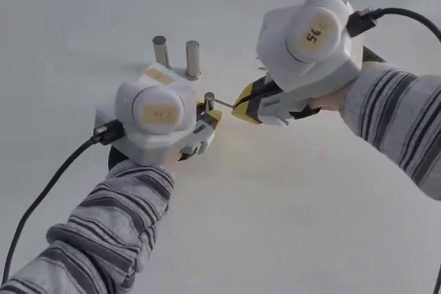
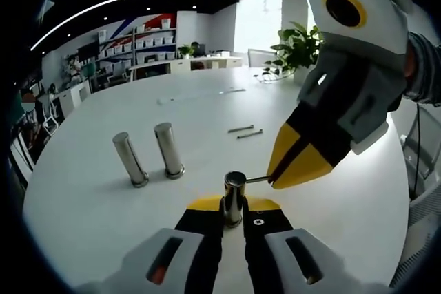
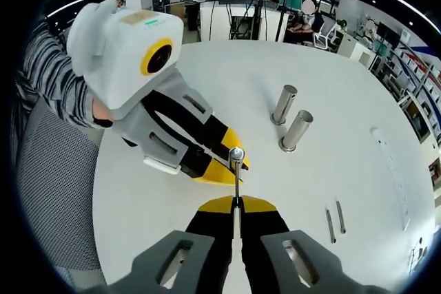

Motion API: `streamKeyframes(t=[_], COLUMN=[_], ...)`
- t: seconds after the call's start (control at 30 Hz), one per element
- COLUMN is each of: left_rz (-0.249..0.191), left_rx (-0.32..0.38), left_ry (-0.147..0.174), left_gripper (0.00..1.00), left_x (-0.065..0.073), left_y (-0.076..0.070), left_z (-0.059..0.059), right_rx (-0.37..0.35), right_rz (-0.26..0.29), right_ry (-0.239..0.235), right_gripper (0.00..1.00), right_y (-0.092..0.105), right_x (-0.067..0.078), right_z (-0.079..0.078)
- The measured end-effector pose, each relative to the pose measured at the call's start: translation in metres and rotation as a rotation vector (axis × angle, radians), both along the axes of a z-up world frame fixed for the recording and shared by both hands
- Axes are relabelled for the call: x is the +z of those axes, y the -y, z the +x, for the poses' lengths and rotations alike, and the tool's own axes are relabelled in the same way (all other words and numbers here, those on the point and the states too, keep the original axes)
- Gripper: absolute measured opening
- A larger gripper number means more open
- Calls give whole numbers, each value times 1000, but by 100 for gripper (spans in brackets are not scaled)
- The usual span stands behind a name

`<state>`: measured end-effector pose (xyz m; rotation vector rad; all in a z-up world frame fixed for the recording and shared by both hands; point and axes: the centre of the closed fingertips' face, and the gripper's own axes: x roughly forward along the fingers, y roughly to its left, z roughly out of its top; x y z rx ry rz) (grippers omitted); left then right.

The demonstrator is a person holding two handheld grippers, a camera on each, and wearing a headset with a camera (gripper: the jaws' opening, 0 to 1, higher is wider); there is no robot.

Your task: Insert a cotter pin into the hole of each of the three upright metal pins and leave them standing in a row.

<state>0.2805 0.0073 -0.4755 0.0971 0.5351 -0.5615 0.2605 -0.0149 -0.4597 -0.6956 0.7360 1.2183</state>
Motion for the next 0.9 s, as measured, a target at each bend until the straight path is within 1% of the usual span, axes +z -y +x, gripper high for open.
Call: streamKeyframes(t=[0.27, 0.3, 0.43, 0.53, 0.77, 0.9], left_rz=[6, 6, 8, 1, 3, 4], left_rx=[11, 10, 9, 14, 18, 21], left_ry=[8, 9, 21, 23, 26, 29], left_gripper=[6, 6, 5, 5, 5, 5], left_x=[-1, -1, -1, -1, -1, -1], left_y=[0, 0, 0, 0, 0, 0], left_z=[0, 0, 0, 0, 1, 1], right_rx=[12, 20, 34, 53, 71, 73], right_rz=[-9, -13, -14, -17, -16, -10], right_ry=[13, 20, 25, 43, 61, 65], right_gripper=[0, 0, 0, 0, 0, 0], right_y=[-3, -4, -5, -7, -11, -13], right_x=[2, 3, 6, 10, 11, 11], right_z=[2, 3, 1, 0, 4, 3])
